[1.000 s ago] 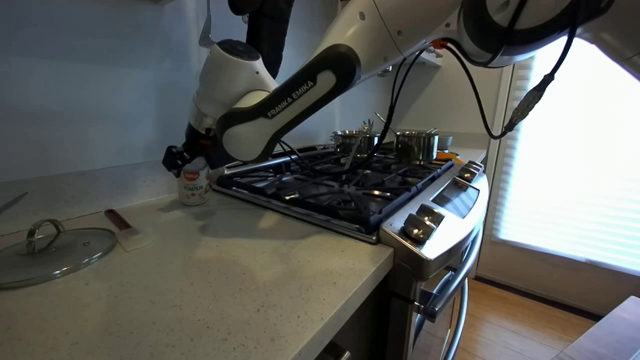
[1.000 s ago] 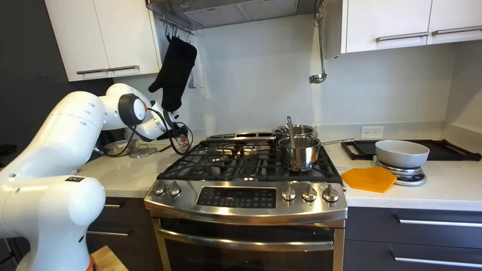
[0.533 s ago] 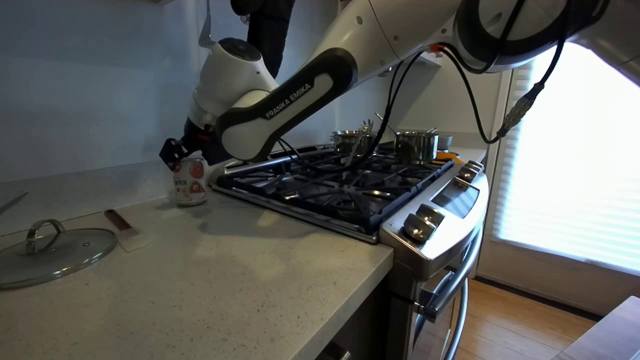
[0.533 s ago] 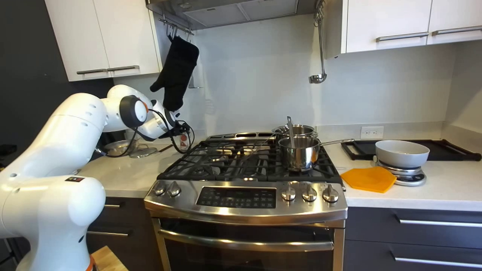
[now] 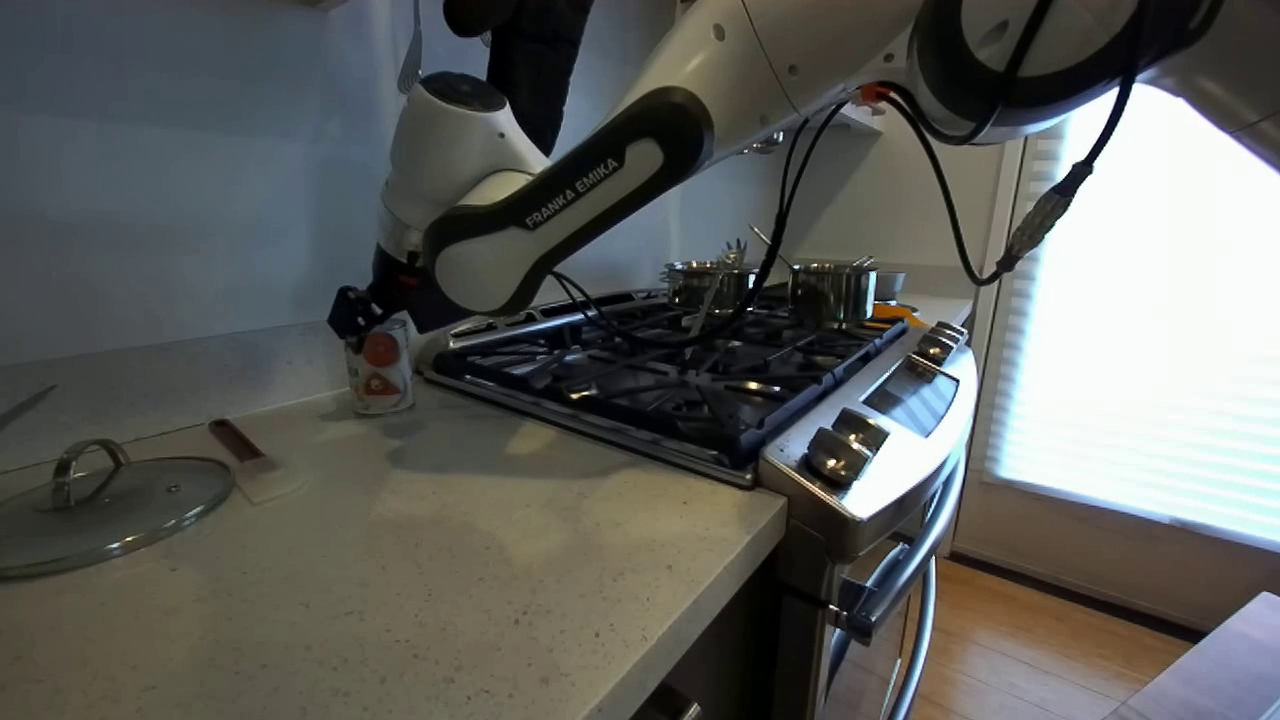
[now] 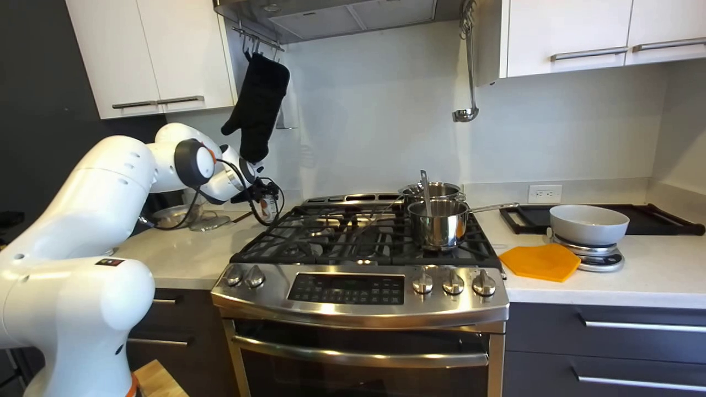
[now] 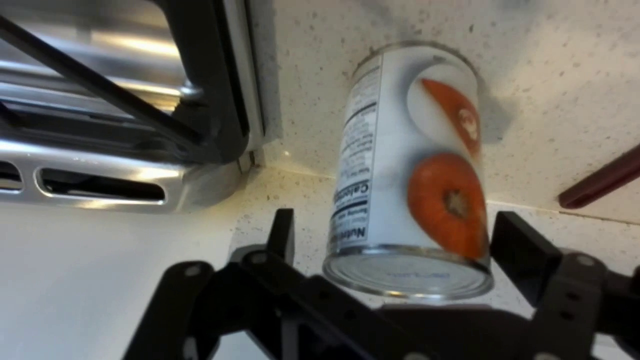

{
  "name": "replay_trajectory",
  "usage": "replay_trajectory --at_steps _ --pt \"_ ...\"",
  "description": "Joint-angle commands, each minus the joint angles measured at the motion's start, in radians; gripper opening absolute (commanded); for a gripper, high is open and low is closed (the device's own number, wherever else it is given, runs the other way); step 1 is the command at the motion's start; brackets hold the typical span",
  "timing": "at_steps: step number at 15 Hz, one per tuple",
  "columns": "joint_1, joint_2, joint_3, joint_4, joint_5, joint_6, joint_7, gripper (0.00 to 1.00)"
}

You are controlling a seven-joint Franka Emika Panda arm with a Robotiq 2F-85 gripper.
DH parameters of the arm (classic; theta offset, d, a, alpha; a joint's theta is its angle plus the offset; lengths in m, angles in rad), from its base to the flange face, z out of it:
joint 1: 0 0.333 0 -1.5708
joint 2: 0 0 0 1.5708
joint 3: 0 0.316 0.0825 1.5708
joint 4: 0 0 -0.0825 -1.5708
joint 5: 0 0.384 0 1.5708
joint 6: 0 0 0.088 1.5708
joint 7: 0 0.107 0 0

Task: Move the canned pumpkin to the back right side of the counter

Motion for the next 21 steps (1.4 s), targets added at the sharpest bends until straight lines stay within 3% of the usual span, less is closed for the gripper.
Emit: replay_trajectory --at_steps 1,5,7,13,18,21 --pt "0.021 -0.056 0.021 -0.029 0.032 -0.234 -0.007 1.0" --pt "0.013 -0.102 0.076 -0.025 0.09 -0.504 -0.029 1.0" --pt "-0.003 -0.13 0.111 -0.038 0.136 -0.584 -0.059 1.0" --pt "-0.042 -0.267 0.2 -0.19 0.207 -0.565 -0.235 1.0" --pt "-0.084 -0.431 0.284 -0.389 0.281 -0.575 -0.382 1.0" --pt "-0.109 -0.575 0.303 -0.528 0.333 -0.583 -0.407 1.0"
